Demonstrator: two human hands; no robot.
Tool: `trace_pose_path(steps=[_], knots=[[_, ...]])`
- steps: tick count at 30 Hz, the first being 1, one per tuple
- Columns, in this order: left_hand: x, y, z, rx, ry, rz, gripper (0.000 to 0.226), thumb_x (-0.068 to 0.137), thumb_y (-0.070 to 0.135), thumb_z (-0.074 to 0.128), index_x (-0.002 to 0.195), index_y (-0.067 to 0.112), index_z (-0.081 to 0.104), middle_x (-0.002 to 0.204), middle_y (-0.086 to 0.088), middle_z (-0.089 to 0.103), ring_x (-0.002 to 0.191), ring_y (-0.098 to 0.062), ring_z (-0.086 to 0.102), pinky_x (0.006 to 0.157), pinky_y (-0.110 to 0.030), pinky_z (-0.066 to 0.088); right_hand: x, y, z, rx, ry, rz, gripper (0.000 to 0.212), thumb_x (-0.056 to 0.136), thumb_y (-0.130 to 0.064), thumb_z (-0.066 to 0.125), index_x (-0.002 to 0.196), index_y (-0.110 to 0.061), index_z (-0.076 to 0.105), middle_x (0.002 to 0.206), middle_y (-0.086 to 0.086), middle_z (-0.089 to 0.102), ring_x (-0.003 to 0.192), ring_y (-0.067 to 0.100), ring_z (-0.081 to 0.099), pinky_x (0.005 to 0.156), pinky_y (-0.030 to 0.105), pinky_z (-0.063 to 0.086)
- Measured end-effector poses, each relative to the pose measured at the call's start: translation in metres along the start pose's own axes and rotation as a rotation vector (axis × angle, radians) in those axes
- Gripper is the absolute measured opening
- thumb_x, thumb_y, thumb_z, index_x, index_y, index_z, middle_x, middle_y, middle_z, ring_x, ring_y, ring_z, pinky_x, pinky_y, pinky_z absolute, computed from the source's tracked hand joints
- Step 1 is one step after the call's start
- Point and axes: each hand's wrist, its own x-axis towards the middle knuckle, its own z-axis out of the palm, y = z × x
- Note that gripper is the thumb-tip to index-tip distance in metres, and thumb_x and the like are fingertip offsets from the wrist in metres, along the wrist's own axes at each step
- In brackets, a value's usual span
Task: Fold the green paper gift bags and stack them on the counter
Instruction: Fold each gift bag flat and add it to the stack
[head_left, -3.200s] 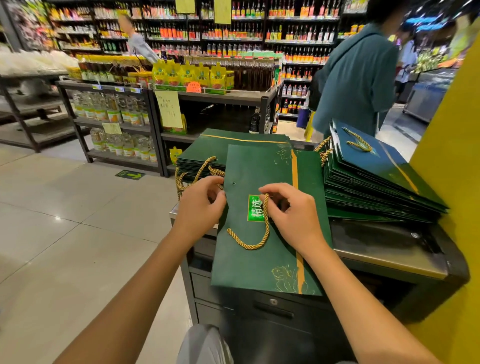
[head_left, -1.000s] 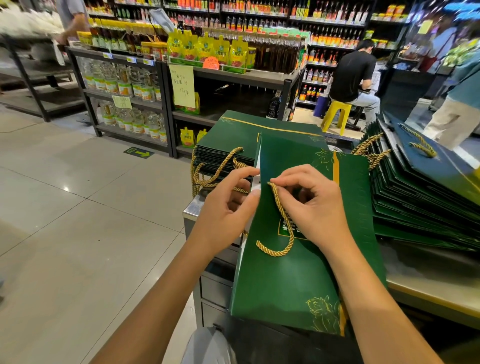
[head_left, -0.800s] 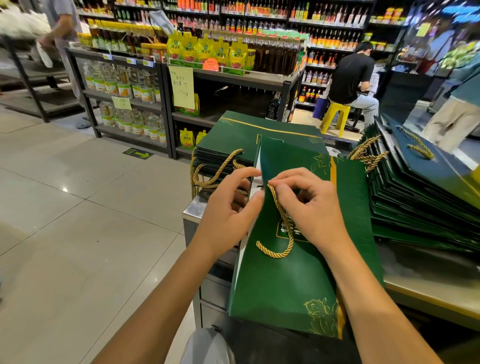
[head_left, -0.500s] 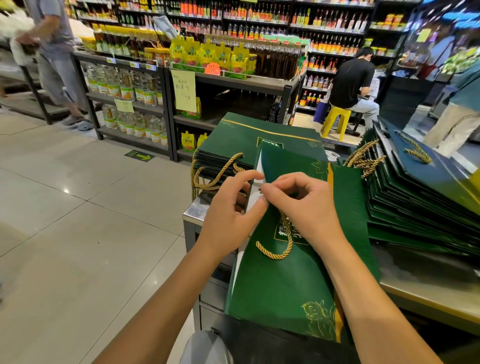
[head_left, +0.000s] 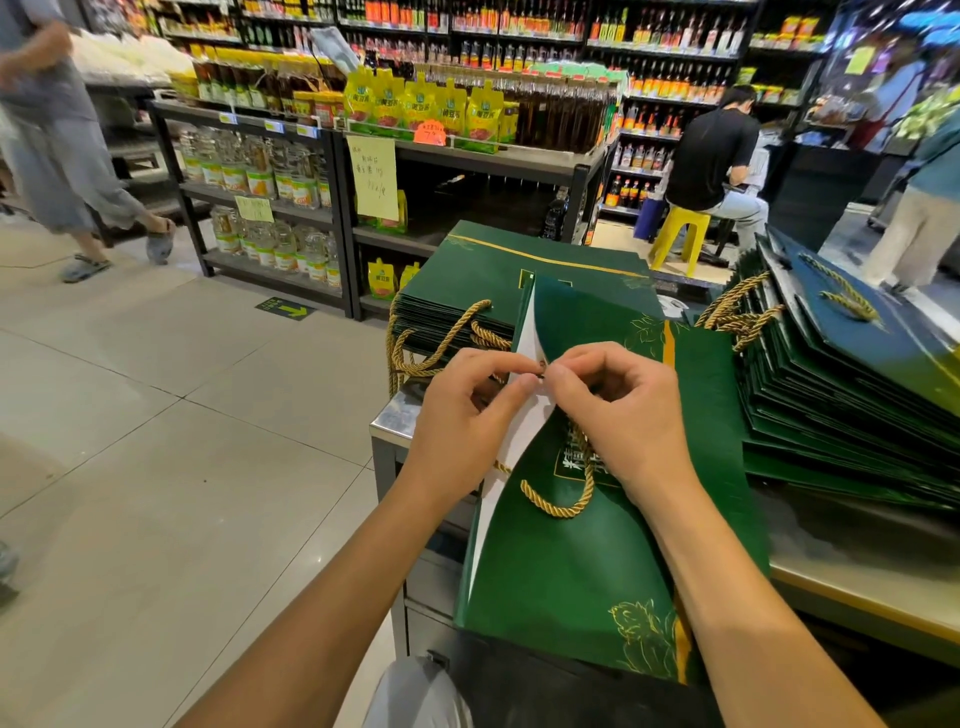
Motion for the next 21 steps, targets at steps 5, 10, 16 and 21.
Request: trace_pose_path(steps=[5, 10, 16, 21], knots=[[0.0, 0.005, -0.007, -0.106, 0.005, -0.096, 0.012, 0.106, 0.014, 0.049, 0.102, 0.02, 0.058, 0.092, -0.003, 0.067, 0.082, -0.017, 0.066, 0.068, -0.027, 0.055, -0.001, -0.002, -0.001, 0.028, 0.005, 0.027, 0.007, 0.085, -0.007, 0.077, 0.084, -0.013, 0.075, 0.077, 0.001, 0.072, 0.066, 0.01, 0.06, 0.06, 0.028, 0.051], [0.002, 0.013, -0.017, -0.378, 0.057, -0.306, 0.016, 0.11, 0.016, 0.034, 0.101, 0.014, 0.046, 0.085, -0.001, 0.077, 0.065, -0.012, 0.071, 0.057, -0.022, 0.057, -0.002, 0.0, 0.003, -0.016, 0.02, -0.005, 0.006, 0.084, -0.011, 0.079, 0.085, -0.015, 0.074, 0.076, 0.002, 0.071, 0.064, 0.01, 0.059, 0.056, 0.024, 0.045], [0.001, 0.009, -0.024, -0.456, -0.002, -0.315, 0.008, 0.107, 0.011, 0.045, 0.108, 0.01, 0.052, 0.089, -0.005, 0.076, 0.07, -0.015, 0.071, 0.063, -0.027, 0.059, -0.003, 0.006, 0.011, -0.326, -0.025, -0.225, 0.01, 0.086, -0.024, 0.079, 0.094, -0.019, 0.075, 0.094, -0.006, 0.063, 0.074, 0.014, 0.058, 0.069, 0.017, 0.046], [0.001, 0.009, -0.024, -0.309, -0.084, -0.305, 0.041, 0.089, -0.004, 0.07, 0.122, 0.015, 0.053, 0.105, -0.012, 0.074, 0.074, -0.012, 0.07, 0.067, -0.03, 0.061, -0.003, 0.009, 0.008, -0.395, -0.073, -0.251, 0.016, 0.087, -0.013, 0.078, 0.102, -0.018, 0.077, 0.098, -0.005, 0.059, 0.075, 0.012, 0.057, 0.071, 0.012, 0.043]])
